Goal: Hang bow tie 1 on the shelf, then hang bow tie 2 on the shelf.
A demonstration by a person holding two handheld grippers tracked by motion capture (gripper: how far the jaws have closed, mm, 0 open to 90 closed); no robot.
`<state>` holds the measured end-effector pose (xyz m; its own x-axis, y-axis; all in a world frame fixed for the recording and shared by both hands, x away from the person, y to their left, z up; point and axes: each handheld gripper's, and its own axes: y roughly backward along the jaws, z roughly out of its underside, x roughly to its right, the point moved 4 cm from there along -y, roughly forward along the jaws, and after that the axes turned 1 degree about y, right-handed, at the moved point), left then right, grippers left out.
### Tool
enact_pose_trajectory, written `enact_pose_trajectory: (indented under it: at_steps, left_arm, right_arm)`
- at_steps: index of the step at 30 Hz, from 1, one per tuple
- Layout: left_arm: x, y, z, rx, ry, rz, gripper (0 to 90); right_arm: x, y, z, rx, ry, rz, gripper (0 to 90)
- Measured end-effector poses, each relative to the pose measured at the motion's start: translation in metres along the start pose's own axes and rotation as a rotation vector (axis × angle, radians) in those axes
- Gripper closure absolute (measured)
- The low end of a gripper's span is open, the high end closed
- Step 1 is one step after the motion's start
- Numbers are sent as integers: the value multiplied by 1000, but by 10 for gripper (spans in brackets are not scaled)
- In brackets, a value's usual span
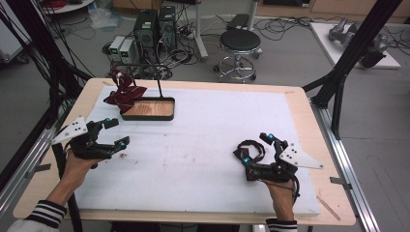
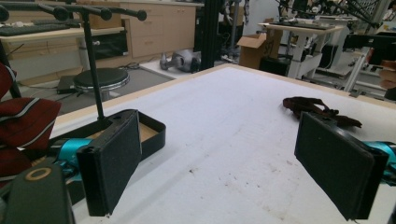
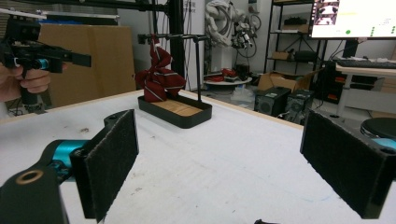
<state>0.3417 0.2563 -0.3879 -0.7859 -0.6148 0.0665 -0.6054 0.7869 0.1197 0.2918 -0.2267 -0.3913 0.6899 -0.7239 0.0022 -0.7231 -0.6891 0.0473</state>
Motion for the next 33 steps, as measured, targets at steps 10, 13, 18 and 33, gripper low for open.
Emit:
enact_pose_trajectory:
  at_steps: [10, 13, 18, 33]
  left_arm:
    - [0, -1, -1, 1, -1, -3, 153]
    - [-1, -1, -1, -3, -2, -5, 153]
    - [-1, -2, 0, -7, 0, -1, 153]
    - [9, -7, -4, -13, -21, 38, 153]
  right_arm:
    - [0, 0, 1, -1, -3, -1, 107]
    - [1, 0, 1, -1, -1, 0, 107]
    - [1, 0, 0, -6, 1, -1, 107]
    - [5, 8, -11, -166, 34, 8, 108]
